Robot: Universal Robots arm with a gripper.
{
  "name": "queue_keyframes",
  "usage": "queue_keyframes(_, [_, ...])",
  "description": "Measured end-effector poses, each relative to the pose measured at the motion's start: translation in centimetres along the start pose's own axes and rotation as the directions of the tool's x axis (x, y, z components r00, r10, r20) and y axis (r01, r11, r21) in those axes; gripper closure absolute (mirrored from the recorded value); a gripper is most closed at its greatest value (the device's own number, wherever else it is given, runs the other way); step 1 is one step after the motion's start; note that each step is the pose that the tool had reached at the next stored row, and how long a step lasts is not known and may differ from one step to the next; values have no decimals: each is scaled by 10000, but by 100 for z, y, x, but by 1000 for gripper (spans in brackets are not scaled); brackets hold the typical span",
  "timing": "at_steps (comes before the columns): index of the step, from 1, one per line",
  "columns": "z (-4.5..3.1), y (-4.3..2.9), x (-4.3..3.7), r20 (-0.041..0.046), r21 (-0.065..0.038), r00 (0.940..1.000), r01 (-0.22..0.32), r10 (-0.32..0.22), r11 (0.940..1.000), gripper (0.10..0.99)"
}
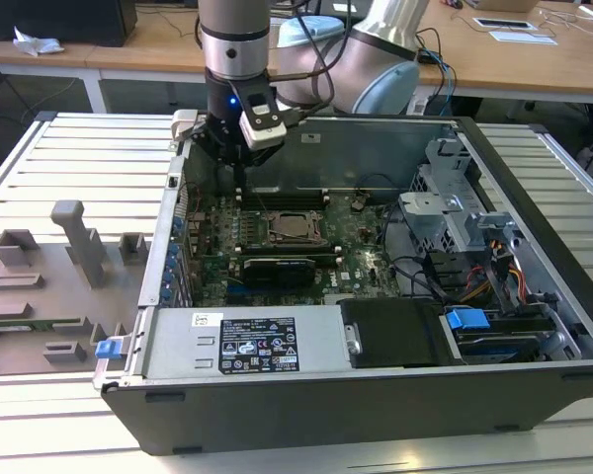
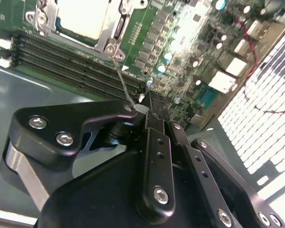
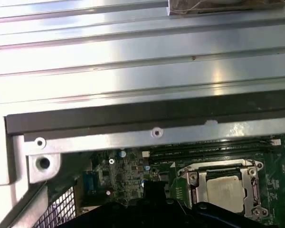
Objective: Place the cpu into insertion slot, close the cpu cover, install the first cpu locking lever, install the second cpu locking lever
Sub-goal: 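Install the first cpu locking lever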
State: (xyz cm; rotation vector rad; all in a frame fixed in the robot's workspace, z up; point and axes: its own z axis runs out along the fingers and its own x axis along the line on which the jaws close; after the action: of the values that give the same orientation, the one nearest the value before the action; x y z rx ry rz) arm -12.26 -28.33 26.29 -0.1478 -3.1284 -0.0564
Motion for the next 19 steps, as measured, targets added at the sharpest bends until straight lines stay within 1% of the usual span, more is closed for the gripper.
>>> queue_keyframes(1, [7,22,2,0,1,10000,-1,1,10000,980])
queue_keyframes(3, [13,43,-23,0,3,10000,1,-1,10000,980])
queue_keyframes(4, [15,53,-73,0,5,10000,0,0,10000,980])
queue_keyframes(13, [16,83,-313,0,5,10000,0,0,10000,980])
queue_keyframes(16, [17,88,-365,-1,6,10000,14,-14,10000,980])
queue_keyframes(19, [19,91,-391,-1,4,10000,76,-76,10000,980])
